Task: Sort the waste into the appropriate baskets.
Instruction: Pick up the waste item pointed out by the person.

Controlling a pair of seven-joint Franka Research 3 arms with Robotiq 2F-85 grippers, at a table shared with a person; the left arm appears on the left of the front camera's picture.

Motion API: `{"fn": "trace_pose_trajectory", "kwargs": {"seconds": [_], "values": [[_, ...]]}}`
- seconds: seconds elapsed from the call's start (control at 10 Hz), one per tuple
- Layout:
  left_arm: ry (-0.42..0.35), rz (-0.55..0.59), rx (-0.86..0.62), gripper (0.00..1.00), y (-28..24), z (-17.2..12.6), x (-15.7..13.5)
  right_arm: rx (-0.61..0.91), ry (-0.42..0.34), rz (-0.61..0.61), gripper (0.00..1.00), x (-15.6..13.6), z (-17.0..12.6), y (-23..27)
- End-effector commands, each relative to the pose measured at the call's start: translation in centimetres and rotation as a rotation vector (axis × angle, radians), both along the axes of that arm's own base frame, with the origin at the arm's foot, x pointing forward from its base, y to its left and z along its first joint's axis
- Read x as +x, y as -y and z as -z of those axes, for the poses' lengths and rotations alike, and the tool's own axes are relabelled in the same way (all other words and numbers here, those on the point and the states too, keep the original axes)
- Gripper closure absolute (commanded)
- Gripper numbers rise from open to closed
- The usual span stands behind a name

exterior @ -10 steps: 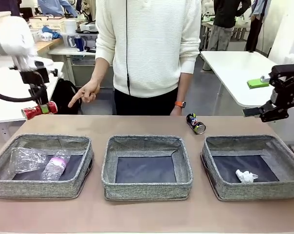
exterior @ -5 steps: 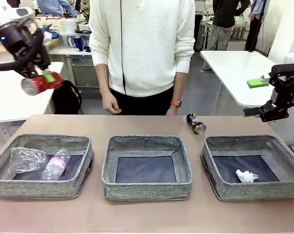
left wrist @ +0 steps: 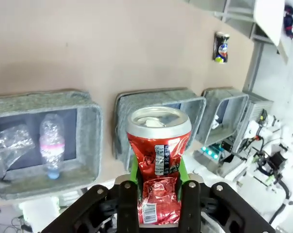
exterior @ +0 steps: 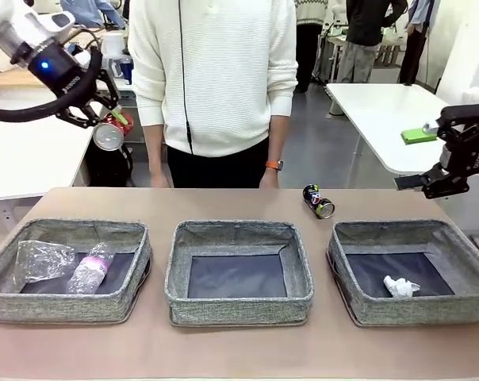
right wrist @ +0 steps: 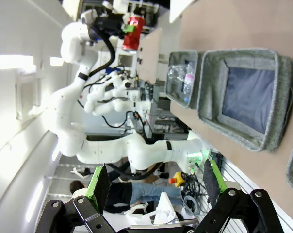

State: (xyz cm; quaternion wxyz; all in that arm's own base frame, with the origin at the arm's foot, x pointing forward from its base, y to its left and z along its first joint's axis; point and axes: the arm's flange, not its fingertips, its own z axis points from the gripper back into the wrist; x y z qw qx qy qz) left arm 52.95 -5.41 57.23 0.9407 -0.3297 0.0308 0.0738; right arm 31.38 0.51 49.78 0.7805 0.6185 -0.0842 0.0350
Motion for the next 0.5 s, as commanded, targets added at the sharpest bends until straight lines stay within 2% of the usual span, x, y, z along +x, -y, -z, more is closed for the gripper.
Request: {"fn": "trace_pose_trajectory", "kwargs": {"seconds": [0.0, 0.1, 0.2, 0.4], "values": [[-0.004, 0.04, -0.004, 0.77, -1.1, -0.7, 0.1, 0.021, 0.015, 0.0, 0.0, 0.1, -0.1, -0.1], [0.0, 0.0, 0.0, 0.69, 0.0, 0.0, 0.0, 0.021, 0.015, 0.0, 0.0, 0.1, -0.1, -0.1], [0.034, -0.13, 0.016, 0.69, 1.4, -0.4, -1.0, 0.021, 0.015, 0.0, 0.0, 0.1, -0.1, -0.1], [-0.047, -0.16, 0.002, 0.69, 5.3, -2.7, -2.1, 0.021, 0.015, 0.0, 0.0, 0.1, -0.1, -0.1]]}}
